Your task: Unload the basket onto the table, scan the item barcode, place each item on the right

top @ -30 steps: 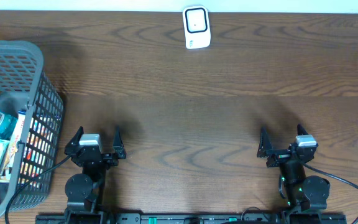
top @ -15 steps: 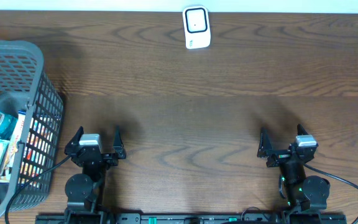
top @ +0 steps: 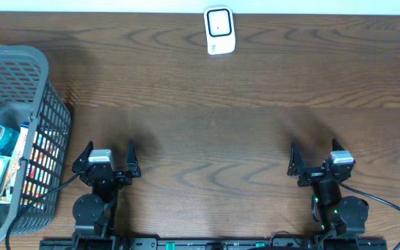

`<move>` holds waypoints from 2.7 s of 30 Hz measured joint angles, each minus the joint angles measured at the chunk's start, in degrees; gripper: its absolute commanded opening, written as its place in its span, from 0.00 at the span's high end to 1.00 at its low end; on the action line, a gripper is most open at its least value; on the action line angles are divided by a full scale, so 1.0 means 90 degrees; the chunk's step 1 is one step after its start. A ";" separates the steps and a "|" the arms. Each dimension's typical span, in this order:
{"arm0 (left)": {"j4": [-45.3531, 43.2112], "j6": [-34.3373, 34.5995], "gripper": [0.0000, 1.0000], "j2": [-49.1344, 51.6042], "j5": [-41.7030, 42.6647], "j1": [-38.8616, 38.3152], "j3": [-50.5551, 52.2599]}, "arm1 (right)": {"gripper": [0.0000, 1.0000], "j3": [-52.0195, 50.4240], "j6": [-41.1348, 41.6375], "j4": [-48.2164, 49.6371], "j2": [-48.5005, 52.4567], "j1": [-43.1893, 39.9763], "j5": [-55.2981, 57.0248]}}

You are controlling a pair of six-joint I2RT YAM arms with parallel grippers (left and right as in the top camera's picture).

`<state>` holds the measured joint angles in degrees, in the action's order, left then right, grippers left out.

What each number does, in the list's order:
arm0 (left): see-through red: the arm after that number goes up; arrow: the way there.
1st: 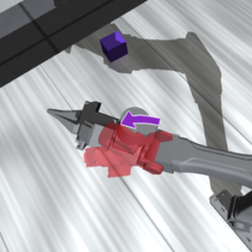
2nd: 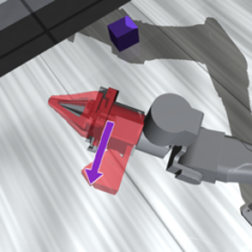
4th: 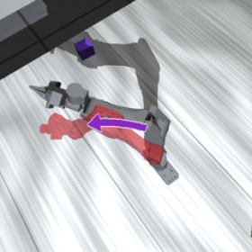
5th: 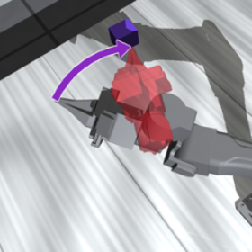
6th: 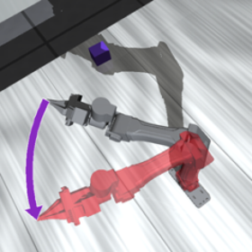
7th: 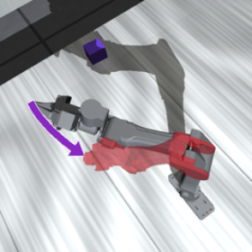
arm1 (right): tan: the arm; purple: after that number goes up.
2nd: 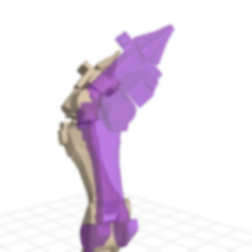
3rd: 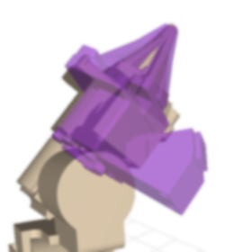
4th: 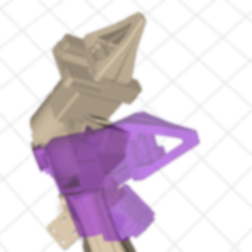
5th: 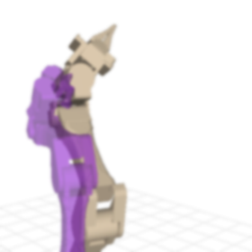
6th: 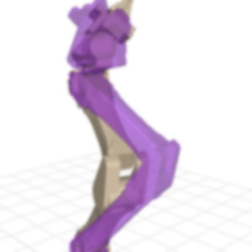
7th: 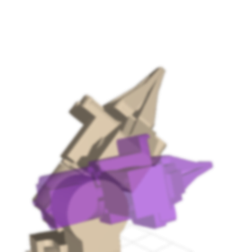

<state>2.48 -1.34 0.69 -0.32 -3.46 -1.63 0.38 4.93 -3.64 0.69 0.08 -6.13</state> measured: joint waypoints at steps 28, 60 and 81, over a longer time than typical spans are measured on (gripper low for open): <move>0.0381 0.0165 0.02 0.0002 0.0680 0.0000 -0.0216 | 0.01 0.0000 0.0000 0.0000 0.0000 0.0000 0.0002; 0.3225 0.0653 0.02 0.4920 0.1698 0.0000 -0.6351 | 0.01 0.0000 -0.0002 -0.0002 0.0005 0.0000 0.0044; 0.2754 0.0641 0.02 0.4881 0.1991 0.0000 -0.7125 | 0.01 0.0000 0.0000 -0.0005 0.0005 0.0000 0.0044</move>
<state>27.27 4.43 44.62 17.61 -3.46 -65.76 0.38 4.93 -3.68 0.73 0.08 -5.74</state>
